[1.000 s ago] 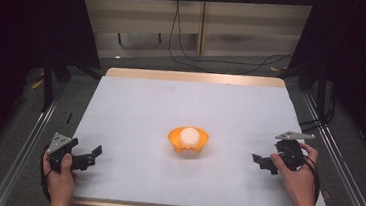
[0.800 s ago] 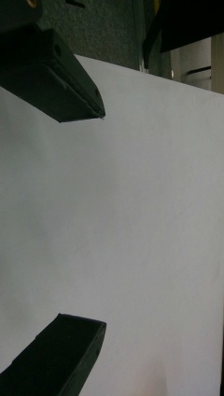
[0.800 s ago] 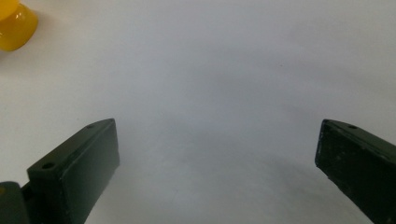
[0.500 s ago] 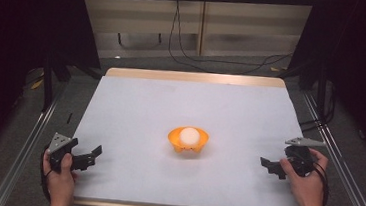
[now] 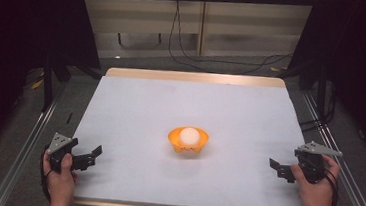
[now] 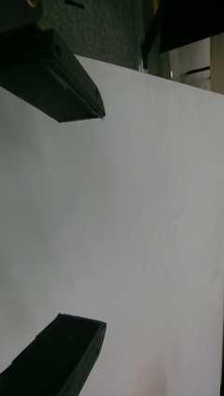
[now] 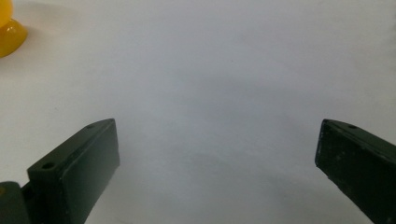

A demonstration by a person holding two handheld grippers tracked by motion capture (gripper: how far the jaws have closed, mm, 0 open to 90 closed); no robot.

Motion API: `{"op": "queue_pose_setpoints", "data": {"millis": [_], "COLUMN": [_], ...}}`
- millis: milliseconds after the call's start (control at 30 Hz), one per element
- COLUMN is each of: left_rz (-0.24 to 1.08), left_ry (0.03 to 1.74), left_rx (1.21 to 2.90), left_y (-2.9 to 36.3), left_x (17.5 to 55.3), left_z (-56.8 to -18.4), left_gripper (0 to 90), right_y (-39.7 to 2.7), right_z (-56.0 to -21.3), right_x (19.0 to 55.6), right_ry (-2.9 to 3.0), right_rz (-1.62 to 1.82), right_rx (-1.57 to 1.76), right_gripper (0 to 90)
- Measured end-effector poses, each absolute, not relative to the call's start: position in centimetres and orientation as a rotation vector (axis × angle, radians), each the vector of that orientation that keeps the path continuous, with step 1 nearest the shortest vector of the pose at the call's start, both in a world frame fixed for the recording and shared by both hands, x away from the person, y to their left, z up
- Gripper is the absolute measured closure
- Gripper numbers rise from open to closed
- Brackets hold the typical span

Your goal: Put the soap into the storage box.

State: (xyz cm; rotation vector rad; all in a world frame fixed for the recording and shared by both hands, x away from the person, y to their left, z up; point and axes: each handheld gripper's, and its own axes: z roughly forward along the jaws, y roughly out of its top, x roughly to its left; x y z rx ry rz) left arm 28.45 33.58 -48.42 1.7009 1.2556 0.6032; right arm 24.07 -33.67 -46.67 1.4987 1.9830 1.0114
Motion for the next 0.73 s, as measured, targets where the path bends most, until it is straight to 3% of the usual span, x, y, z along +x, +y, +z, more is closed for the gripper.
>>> {"op": "queue_pose_setpoints", "data": {"millis": [733], "left_rz": [0.616], "left_ry": [1.255], "left_rx": [1.706], "left_y": [33.6], "left_x": [28.4], "left_z": [-48.4], "left_gripper": [0.9], "right_y": [-35.4], "right_z": [-48.5], "right_x": [21.8], "right_ry": [1.919], "right_rz": [1.087], "right_rx": [1.505], "right_gripper": [0.0]}}
